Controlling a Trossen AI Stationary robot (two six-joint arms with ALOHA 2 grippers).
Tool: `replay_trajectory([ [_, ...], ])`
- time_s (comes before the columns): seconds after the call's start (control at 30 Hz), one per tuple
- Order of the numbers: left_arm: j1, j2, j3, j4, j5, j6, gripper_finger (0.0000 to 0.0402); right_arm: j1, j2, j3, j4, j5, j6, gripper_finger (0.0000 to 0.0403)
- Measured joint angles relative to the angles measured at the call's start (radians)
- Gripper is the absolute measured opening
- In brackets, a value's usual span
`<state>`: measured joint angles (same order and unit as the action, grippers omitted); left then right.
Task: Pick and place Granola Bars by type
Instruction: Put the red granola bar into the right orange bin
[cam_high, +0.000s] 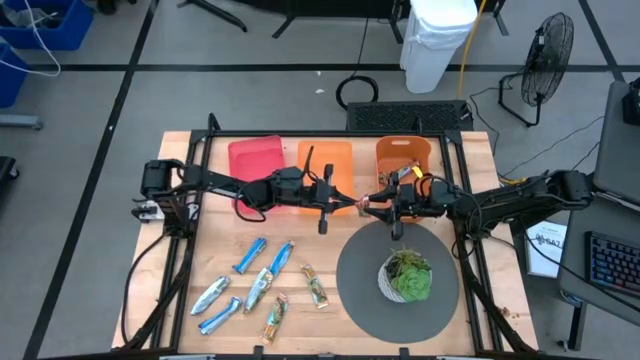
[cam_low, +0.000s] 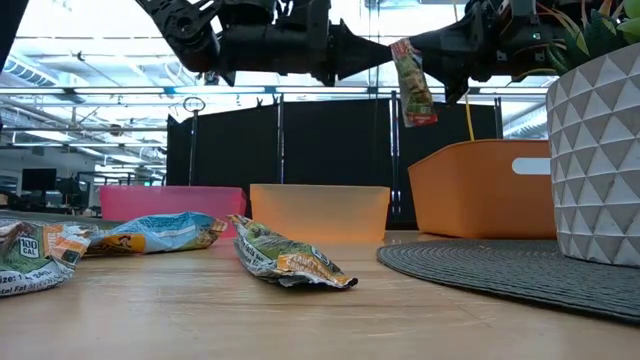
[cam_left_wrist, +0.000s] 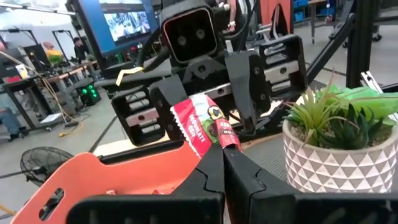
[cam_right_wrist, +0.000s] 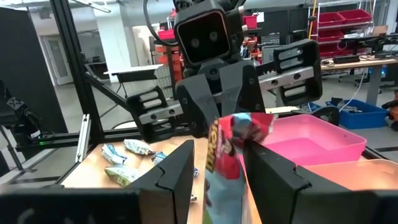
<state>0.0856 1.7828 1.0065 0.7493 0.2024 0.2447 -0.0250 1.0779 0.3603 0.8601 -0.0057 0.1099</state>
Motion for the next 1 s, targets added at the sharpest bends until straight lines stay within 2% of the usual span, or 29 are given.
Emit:
replay_trajectory([
  [0.1, 0.000, 0.000, 0.000, -0.009, 0.002, -0.003, 0.0000, 0.000, 0.000, 0.000, -0.003, 0.000, -0.011, 0.0127],
  [0.2, 0.000, 0.000, 0.000, -0.018, 0.003, -0.003, 0.0000, 0.000, 0.000, 0.000, -0.003, 0.000, -0.030, 0.0108],
  [0.43, 0.000, 0.000, 0.000, -0.030, 0.003, -0.006, 0.0001, 0.000, 0.000, 0.000, -0.004, 0.000, -0.103, 0.0009],
  [0.57, 0.000, 0.000, 0.000, -0.031, 0.003, -0.019, 0.0003, 0.000, 0.000, 0.000, -0.006, 0.000, -0.120, 0.0002],
  [0.77, 0.000, -0.040, 0.000, -0.073, 0.002, -0.071, 0.0039, 0.000, -0.015, 0.000, -0.033, 0.000, -0.130, 0.0000],
  [0.87, 0.000, -0.094, 0.000, -0.159, 0.003, -0.125, 0.0054, 0.000, -0.042, 0.000, -0.075, 0.001, -0.133, 0.0000],
  [1.0, 0.008, -0.195, -0.007, -0.337, 0.008, -0.105, 0.0066, 0.000, -0.102, -0.002, -0.139, 0.003, -0.134, 0.0000],
])
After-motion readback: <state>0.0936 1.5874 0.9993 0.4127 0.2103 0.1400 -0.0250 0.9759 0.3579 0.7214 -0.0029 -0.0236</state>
